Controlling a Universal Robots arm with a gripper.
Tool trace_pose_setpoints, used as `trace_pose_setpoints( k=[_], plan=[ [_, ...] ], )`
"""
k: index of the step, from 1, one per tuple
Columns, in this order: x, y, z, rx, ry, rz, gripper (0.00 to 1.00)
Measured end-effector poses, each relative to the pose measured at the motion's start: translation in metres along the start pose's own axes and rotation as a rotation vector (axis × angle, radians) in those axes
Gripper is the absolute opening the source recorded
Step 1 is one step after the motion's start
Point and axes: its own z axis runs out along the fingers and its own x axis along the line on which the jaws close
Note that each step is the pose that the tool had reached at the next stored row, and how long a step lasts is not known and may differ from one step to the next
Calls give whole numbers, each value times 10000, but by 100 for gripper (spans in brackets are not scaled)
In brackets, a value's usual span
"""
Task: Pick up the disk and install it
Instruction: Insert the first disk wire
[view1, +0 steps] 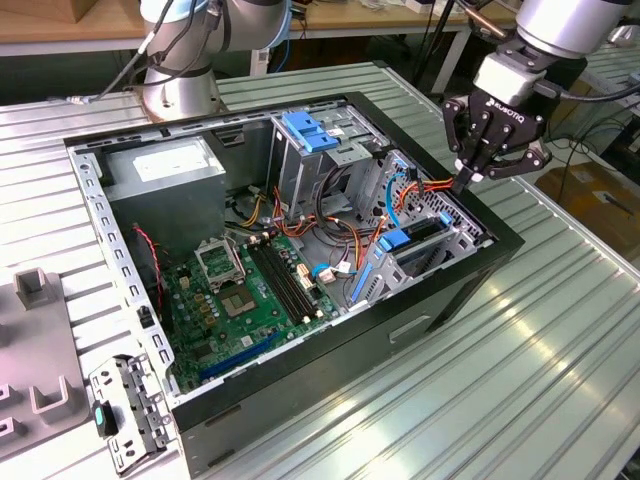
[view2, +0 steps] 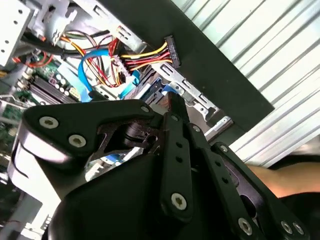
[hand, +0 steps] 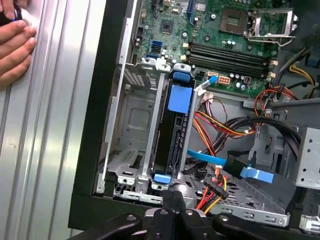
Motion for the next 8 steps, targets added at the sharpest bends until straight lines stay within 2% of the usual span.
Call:
trace_pose_setpoints(
  k=[1, 6, 8],
  plan=[
    [3, -8, 0, 1, -2, -177, 11],
    [10, -106, 4, -5, 27, -278, 11],
    [-32, -163, 10, -8, 39, -288, 11]
  ],
)
